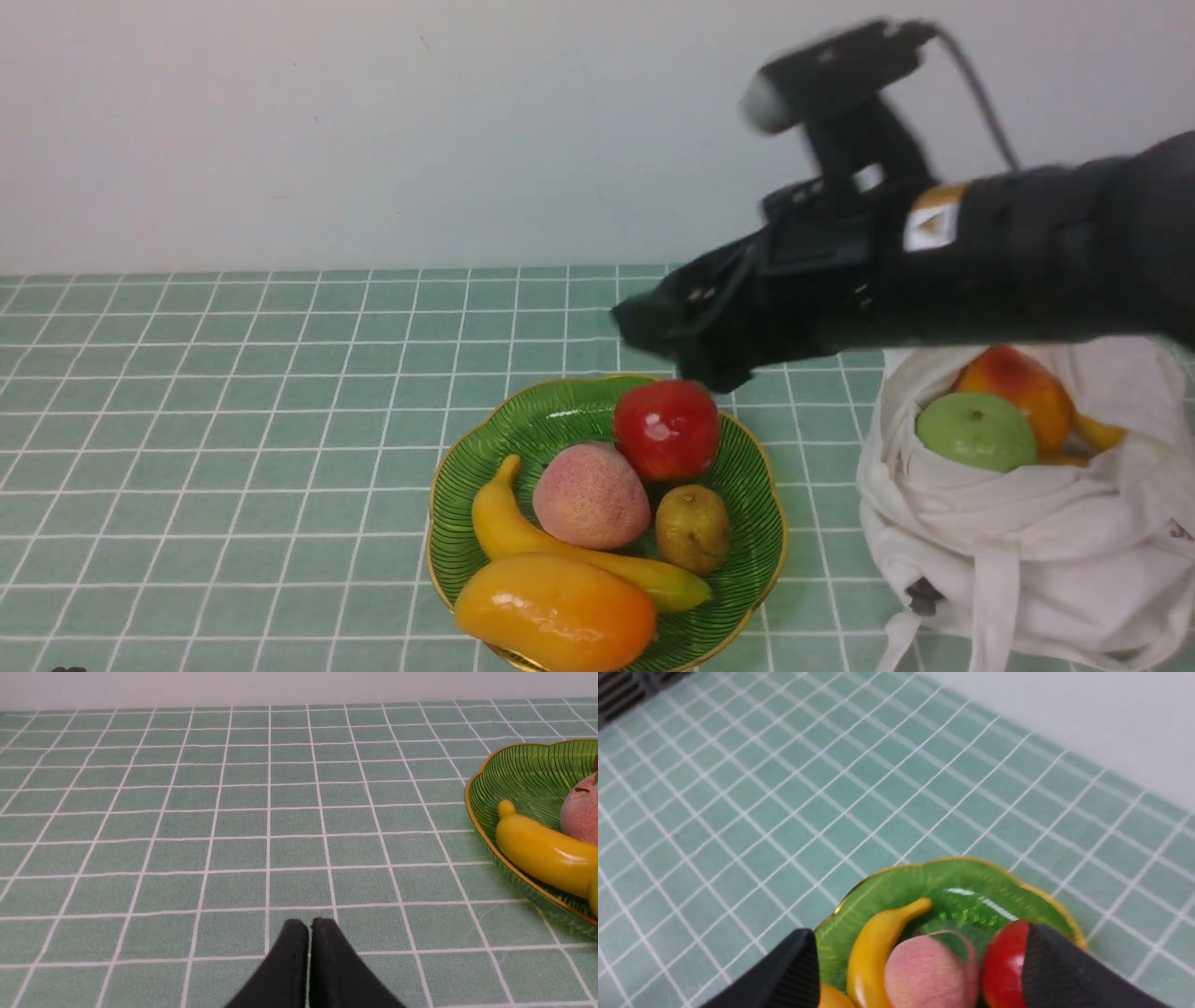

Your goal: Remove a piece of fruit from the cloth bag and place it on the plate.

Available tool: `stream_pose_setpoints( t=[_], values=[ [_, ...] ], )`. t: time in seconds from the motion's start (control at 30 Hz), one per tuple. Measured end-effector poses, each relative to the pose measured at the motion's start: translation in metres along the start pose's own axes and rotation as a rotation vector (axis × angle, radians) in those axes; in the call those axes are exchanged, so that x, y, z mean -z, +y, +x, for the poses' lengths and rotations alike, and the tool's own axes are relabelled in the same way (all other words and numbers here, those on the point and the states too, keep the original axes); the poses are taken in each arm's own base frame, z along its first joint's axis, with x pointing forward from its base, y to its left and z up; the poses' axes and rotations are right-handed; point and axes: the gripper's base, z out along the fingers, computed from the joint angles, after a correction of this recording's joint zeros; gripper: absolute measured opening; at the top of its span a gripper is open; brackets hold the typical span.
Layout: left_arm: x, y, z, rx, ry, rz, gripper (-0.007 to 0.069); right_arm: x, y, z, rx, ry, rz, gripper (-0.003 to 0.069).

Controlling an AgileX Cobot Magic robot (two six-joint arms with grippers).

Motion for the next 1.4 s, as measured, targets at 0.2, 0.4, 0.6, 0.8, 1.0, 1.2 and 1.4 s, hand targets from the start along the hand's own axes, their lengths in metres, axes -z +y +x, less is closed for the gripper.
stream_pose_setpoints(
  t=[0.2,0.4,0.6,0.8,1.0,1.2,1.4],
  values=[
    [0.0,0.0,0.0,0.0,0.0,0.0,-0.0008,0.118,-0.021,-0.01,-0.045,-0.155,0.2,0.0228],
    [0.0,0.0,0.0,0.0,0.0,0.0,-0.0008,0.227,-0.01,0.019,-0.136,-0.266,0.411,0.0003],
    [0.0,0.0,0.0,0.0,0.0,0.0,-0.0008,0.315,0.016,0.062,-0.224,-0.525,0.516,-0.0013],
    [0.0,0.0,0.0,0.0,0.0,0.0,-0.0008,0.384,0.041,0.11,-0.184,-0.842,0.582,-0.0014],
    [0.0,0.0,0.0,0.0,0.0,0.0,-0.0008,0.375,0.041,0.121,-0.156,-0.888,0.564,-0.0014],
    [0.0,0.0,0.0,0.0,0.0,0.0,-0.0008,0.343,0.033,0.126,-0.193,-0.785,0.522,-0.0014],
    [0.0,0.0,0.0,0.0,0.0,0.0,-0.0008,0.303,0.02,0.138,-0.215,-0.647,0.523,-0.0014]
  ],
)
